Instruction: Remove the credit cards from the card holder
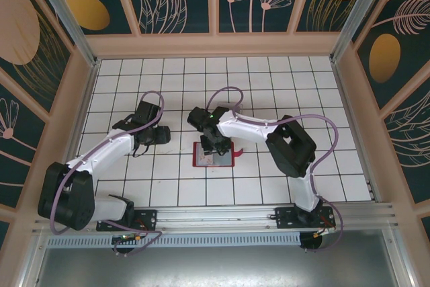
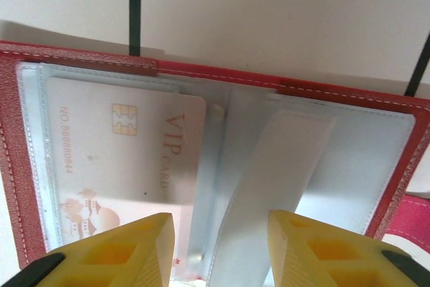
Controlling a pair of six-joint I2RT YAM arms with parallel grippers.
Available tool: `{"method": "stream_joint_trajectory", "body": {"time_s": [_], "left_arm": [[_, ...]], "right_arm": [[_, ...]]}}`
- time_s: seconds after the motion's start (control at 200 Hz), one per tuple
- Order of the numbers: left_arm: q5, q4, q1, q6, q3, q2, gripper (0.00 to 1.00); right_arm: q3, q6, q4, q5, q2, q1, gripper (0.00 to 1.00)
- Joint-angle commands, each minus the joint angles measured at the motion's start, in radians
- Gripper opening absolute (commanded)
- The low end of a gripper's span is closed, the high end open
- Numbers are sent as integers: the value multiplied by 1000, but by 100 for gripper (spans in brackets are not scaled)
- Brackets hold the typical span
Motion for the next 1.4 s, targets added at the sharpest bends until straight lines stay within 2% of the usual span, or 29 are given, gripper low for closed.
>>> {"method": "stream_joint_trajectory", "body": {"time_s": [0.0, 0.305, 0.611, 0.801, 1.091, 1.201, 1.396], "left_arm": [[26, 21, 4, -15, 12, 14, 54], [92, 34, -24, -31, 24, 37, 50], [154, 84, -144, -100, 26, 96, 48], [205, 130, -187, -150, 18, 125, 48], [254, 170, -230, -185, -3, 150, 44], [266, 177, -247, -191, -5, 173, 43], [279, 182, -267, -193, -2, 217, 41]], "right_arm": [[3, 28, -54, 56, -50, 10, 43], [-49, 40, -69, 93, -101, 2, 45], [-121, 40, -56, 114, -156, -30, 45], [-149, 29, -47, 124, -185, -49, 45], [-228, 12, 120, -19, -264, -90, 45], [-260, 18, 207, -121, -277, -97, 44], [-298, 33, 321, -231, -279, -104, 44]]}}
